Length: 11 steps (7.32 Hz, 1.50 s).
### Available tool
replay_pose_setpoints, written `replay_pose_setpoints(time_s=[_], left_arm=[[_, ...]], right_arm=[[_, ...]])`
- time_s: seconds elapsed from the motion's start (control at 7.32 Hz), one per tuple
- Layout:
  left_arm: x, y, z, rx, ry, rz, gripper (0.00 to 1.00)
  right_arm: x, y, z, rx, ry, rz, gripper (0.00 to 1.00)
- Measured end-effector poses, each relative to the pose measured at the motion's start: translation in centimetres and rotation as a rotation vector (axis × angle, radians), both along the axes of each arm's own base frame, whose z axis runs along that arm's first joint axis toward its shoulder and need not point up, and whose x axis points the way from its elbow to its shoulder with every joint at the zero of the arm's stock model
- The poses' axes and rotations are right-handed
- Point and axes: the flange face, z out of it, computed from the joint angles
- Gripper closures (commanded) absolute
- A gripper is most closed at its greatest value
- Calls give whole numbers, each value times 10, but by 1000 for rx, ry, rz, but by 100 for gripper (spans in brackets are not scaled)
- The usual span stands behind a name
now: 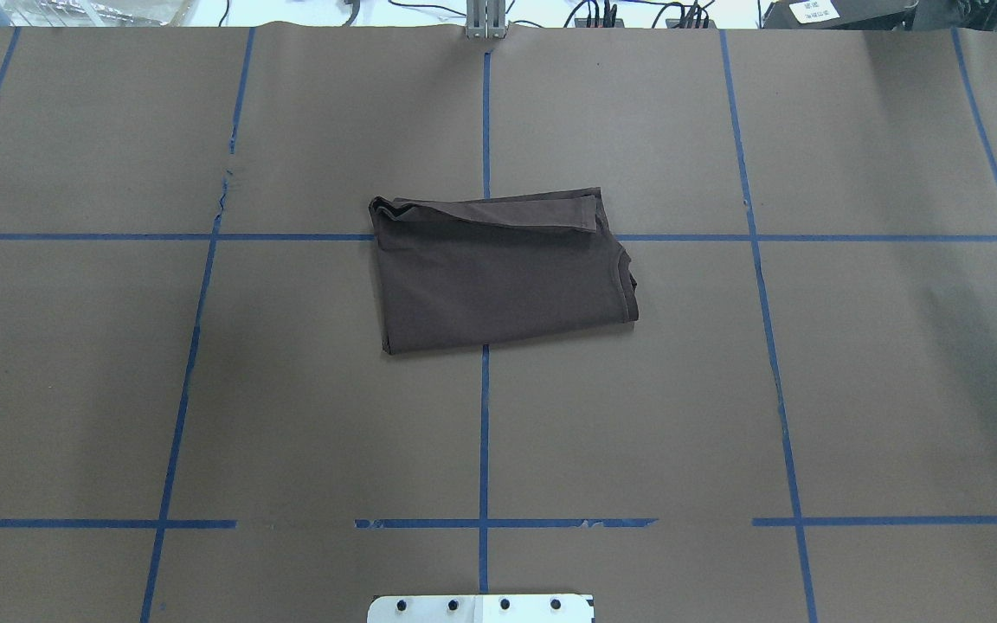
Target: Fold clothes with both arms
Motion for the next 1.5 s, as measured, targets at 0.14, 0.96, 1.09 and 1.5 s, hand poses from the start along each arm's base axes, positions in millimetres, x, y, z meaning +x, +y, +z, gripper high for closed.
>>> replay_pose_setpoints(time_s=[0.14, 0.96, 1.09, 1.5], left_arm=[[-38, 19, 31, 0, -10, 35, 0], [-69, 72, 132, -237, -5, 98, 0], [-78, 79, 133, -294, -21, 139, 0], [-106, 91, 148, -337, 3, 213, 0]], right_arm=[[32, 27, 27, 4, 10, -3, 0], [59, 84, 39, -87, 55, 20, 0], [59, 89, 18, -130, 50, 16, 0], [66, 104, 3, -194, 9, 4, 0]])
